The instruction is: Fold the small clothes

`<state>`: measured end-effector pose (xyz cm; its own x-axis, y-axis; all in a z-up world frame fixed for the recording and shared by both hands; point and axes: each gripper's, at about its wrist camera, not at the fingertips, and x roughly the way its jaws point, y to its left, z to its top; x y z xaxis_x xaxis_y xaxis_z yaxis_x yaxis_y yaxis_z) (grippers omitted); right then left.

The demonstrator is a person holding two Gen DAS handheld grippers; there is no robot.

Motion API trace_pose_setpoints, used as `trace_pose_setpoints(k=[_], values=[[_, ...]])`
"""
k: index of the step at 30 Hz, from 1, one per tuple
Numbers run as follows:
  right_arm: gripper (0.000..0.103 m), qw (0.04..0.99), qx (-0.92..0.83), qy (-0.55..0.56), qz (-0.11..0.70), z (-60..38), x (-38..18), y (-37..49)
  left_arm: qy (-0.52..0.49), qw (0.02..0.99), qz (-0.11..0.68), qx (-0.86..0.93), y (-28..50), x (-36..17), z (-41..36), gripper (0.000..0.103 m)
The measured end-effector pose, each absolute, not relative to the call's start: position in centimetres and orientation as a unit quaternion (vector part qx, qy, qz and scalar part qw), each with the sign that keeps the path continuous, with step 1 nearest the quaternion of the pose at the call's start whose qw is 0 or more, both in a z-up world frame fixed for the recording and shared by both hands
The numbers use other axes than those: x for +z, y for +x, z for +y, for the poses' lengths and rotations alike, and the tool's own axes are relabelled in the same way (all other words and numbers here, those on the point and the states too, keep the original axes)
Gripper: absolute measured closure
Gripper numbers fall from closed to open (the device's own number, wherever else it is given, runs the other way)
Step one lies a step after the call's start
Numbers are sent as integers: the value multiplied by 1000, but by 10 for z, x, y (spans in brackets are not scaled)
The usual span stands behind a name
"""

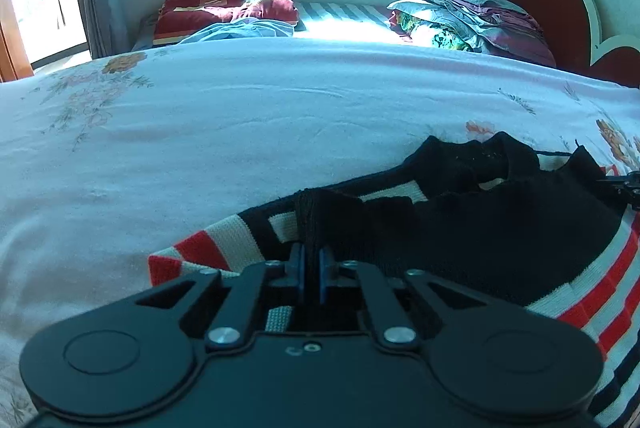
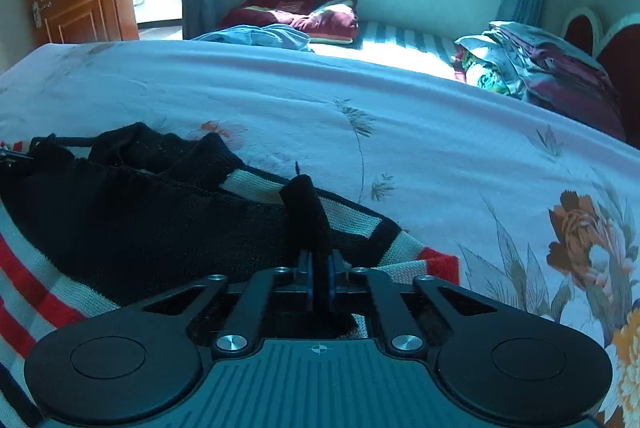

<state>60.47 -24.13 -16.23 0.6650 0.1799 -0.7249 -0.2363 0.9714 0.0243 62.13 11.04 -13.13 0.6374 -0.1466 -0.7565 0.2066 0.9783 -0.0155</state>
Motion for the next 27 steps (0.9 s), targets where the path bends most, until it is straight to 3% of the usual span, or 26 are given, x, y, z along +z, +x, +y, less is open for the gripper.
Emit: trace_pose_setpoints(k=[13,19,27], values=[[100,940,68,-5,334,-269,-149,590,25,929,361,-71,611,-109,121,99],[100,924,58,25,378,-276,-166,601,15,921,384,-55,622,-126,120,99],[99,927,46,2,373,-271,-168,600,19,920,388,-46,624,-136,120,98]])
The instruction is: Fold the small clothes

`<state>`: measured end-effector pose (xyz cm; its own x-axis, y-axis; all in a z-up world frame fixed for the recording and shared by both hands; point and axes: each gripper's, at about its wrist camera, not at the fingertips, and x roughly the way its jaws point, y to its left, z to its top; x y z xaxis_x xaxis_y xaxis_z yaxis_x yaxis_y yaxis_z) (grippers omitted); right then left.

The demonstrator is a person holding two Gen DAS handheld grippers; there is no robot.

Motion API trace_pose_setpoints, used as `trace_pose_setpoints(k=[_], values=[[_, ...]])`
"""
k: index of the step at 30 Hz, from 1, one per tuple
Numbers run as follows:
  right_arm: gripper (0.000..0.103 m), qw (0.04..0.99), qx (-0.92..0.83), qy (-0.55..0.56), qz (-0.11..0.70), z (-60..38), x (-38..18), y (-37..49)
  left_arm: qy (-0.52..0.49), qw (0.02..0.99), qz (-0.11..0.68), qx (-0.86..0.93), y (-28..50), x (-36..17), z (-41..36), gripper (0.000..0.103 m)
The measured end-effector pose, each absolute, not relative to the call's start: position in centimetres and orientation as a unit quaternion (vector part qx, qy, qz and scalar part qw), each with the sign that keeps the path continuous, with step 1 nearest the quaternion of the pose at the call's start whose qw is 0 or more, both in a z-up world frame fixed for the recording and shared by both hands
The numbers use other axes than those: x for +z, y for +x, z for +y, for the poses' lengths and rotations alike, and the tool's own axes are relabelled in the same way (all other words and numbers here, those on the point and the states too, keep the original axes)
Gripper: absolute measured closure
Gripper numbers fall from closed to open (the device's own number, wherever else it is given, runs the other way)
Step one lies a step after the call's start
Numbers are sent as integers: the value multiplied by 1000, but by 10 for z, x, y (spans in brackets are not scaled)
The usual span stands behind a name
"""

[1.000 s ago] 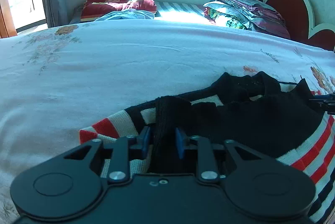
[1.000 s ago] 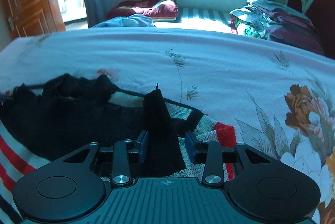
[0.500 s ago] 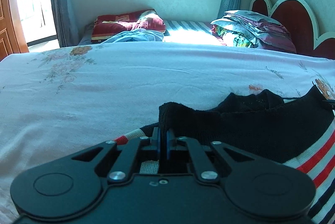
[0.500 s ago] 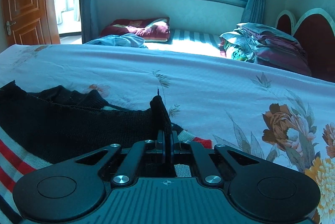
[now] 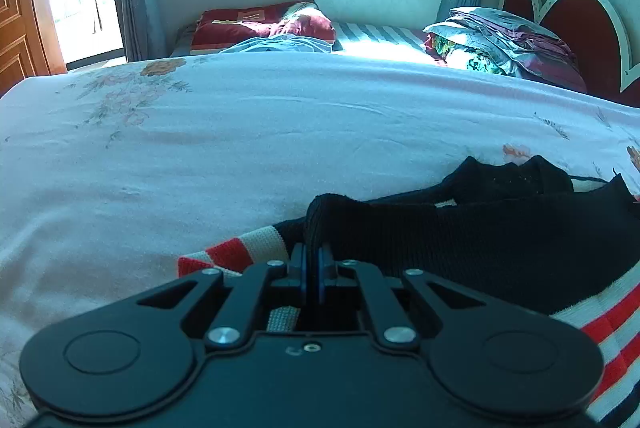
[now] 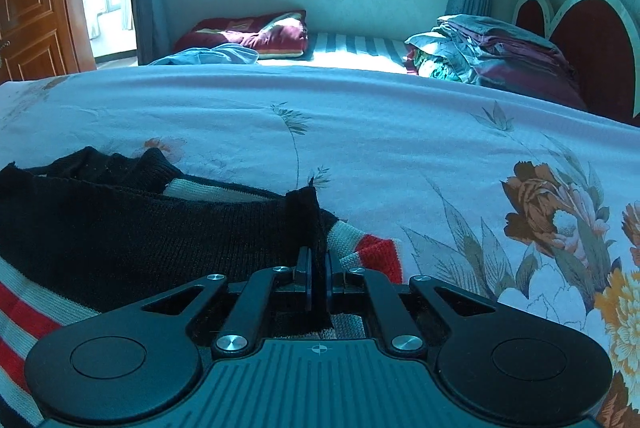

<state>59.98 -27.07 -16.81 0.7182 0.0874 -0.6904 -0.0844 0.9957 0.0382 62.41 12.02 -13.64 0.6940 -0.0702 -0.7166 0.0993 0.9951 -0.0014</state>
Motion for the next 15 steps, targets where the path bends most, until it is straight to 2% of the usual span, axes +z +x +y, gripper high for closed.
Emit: trace_pose_setpoints(k=[1,2,3,4,5,7,8,9,10,11,15], values=[[98,928,42,-9,370,-268,-166,597,20,920,389,-50,624,-136,121,96],[75,929,31,-28,368,-262,-161,595,19,920,388,-54,623,-134,121,87],[57,932,11,-59,359,-254,-156,592,20,922,383,-53,620,-130,121,58],[36,937,-6,-97,335,-244,-150,584,31,928,368,-42,613,-124,118,39],[36,943,7,-112,314,-234,-144,577,50,940,337,-23,603,-116,112,20],[36,945,33,-126,300,-210,-137,569,66,949,307,-24,588,-103,97,30],[45,946,47,-130,294,-197,-135,566,59,949,307,-47,584,-100,88,44],[55,944,77,-113,299,-187,-135,567,57,945,311,-83,581,-100,73,53],[70,937,118,-80,318,-179,-137,571,69,938,322,-106,581,-103,57,54],[79,926,152,-49,342,-170,-141,577,78,933,330,-122,582,-107,44,55],[82,910,167,-27,378,-151,-159,589,71,913,373,-146,591,-129,21,51]])
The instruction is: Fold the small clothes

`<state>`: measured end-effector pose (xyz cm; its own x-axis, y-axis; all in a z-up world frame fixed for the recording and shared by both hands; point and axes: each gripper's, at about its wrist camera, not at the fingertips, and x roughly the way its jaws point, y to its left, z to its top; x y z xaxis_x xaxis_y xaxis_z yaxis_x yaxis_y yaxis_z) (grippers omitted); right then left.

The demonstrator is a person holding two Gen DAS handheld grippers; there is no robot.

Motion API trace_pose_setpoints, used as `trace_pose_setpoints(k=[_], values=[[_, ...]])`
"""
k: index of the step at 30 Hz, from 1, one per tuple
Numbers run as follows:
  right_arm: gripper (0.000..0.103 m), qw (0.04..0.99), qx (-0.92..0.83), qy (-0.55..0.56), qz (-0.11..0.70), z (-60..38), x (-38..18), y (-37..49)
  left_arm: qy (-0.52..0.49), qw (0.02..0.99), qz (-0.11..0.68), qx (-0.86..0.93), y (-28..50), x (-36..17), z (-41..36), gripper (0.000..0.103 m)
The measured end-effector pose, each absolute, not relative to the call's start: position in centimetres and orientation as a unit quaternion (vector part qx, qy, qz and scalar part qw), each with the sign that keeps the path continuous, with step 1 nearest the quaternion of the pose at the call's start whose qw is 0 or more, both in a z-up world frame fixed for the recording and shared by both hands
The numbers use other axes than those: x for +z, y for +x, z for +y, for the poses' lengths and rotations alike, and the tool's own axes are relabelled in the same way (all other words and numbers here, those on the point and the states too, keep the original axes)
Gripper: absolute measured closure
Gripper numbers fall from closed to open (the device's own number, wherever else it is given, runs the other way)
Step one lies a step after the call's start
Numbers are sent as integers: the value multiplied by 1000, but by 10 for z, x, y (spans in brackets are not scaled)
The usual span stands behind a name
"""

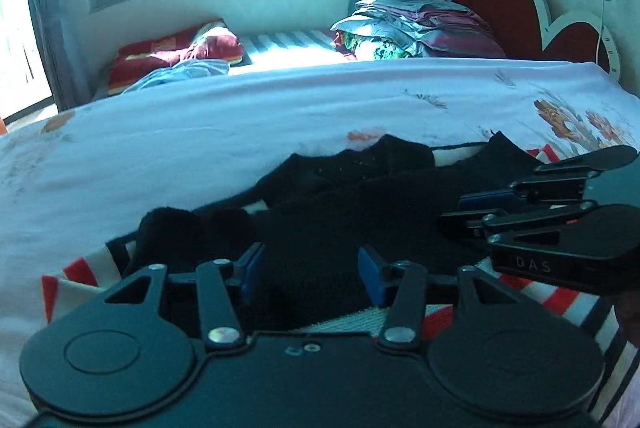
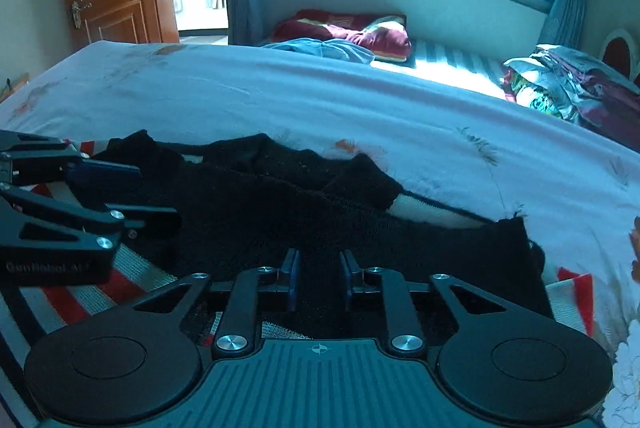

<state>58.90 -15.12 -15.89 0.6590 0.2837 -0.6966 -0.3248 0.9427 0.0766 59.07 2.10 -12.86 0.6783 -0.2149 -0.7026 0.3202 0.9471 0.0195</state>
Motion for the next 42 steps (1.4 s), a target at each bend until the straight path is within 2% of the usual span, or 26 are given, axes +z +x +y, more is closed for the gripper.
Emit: trace_pose_setpoints(k=[4,7,12,13,14,15,16,17,18,21,22,23,28,35,37,42], values=[[82,922,65,-42,379,-189,-161,591,76,923,373,-61,593,-140,62,51],[84,923,15,-41,383,-232,-162,588,43,927,369,-57,592,-142,95,50],[83,922,24,-65,381,-228,-153,585,62,929,363,-46,591,-138,84,50],[82,928,19,-64,367,-223,-146,578,60,930,360,-46,588,-133,81,49],[68,936,21,-58,348,-218,-140,569,55,932,354,-50,582,-128,78,45],[60,941,32,-49,332,-212,-135,561,47,934,349,-59,576,-123,70,43],[57,942,55,-44,327,-203,-131,554,48,934,346,-76,570,-120,60,41],[57,940,76,-41,330,-194,-129,551,52,933,345,-88,563,-118,50,31],[57,936,98,-39,336,-185,-129,546,54,932,343,-99,556,-118,39,26],[58,923,149,-34,353,-160,-132,534,52,926,351,-130,540,-122,13,26],[62,919,157,-36,359,-154,-135,531,51,923,356,-134,537,-125,8,29],[71,914,165,-37,370,-150,-139,529,54,920,366,-131,536,-130,5,30],[71,912,141,-46,384,-163,-147,522,56,919,374,-112,531,-139,25,27],[71,913,23,-20,406,-253,-151,501,38,926,370,-64,516,-137,95,27],[71,915,28,-23,401,-255,-144,494,35,928,366,-55,511,-130,92,31],[71,925,91,-11,370,-213,-118,463,28,932,348,-95,480,-115,56,32]])
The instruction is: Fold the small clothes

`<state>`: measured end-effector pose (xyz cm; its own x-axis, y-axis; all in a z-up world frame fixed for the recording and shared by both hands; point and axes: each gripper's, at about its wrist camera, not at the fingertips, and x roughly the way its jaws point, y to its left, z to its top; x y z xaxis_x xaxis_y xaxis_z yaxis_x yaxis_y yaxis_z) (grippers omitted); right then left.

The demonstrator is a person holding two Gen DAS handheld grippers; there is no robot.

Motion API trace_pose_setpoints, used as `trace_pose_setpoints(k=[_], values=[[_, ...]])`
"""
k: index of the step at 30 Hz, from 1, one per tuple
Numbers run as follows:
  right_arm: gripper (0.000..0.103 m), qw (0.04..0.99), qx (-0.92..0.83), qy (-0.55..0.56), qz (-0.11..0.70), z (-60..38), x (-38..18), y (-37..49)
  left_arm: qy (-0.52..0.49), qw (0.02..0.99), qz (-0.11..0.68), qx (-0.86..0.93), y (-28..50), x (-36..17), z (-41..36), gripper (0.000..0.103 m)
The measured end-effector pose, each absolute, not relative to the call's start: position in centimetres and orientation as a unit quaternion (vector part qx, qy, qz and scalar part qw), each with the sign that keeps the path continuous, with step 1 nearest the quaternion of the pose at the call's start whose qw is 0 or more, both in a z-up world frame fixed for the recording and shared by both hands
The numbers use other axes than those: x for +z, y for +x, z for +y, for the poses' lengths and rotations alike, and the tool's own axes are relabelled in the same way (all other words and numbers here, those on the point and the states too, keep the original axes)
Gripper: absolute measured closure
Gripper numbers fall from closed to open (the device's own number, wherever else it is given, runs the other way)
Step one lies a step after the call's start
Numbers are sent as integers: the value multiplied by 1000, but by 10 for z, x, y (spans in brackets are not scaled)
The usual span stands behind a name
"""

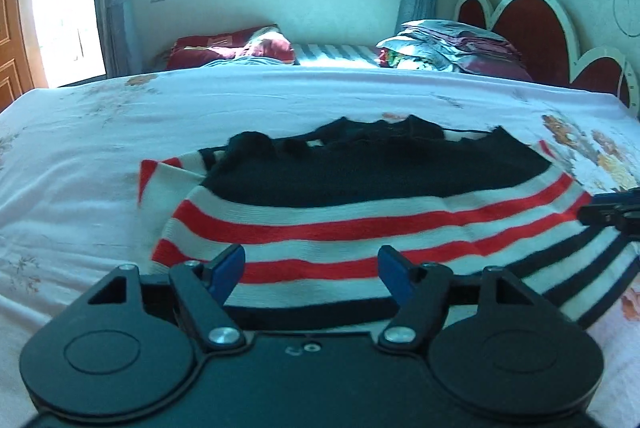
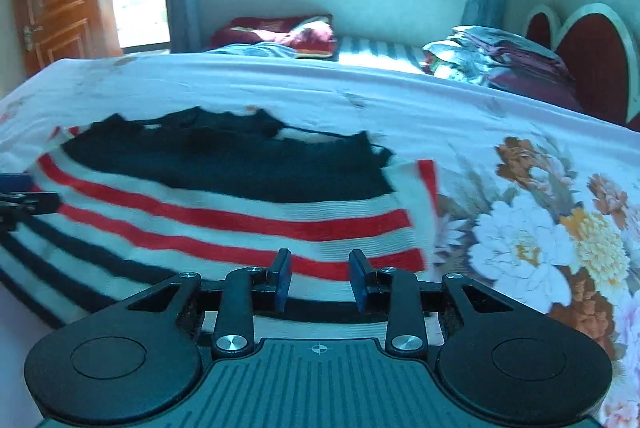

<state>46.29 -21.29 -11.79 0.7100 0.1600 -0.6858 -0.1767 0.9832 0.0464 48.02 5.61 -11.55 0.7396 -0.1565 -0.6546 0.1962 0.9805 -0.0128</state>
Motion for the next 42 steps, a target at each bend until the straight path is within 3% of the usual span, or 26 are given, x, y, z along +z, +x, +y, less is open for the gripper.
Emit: trace_pose_setpoints(k=[6,9,11,15,24,35,42], values=[[71,901,151,-46,403,-137,-143,436,65,917,376,-115,452,-143,12,30],[71,905,133,-65,398,-123,-150,418,65,918,376,-110,441,-142,10,30],[71,905,148,-47,396,-122,-144,414,60,919,375,-106,437,-137,11,36],[71,901,147,-41,406,-126,-147,422,66,919,377,-93,440,-138,19,34],[71,900,29,-37,434,-241,-148,417,17,921,386,-44,425,-138,105,38],[71,907,40,-15,419,-258,-132,405,9,919,394,-19,423,-132,103,40],[71,895,41,29,444,-280,-153,407,-8,916,401,-14,428,-138,106,38]])
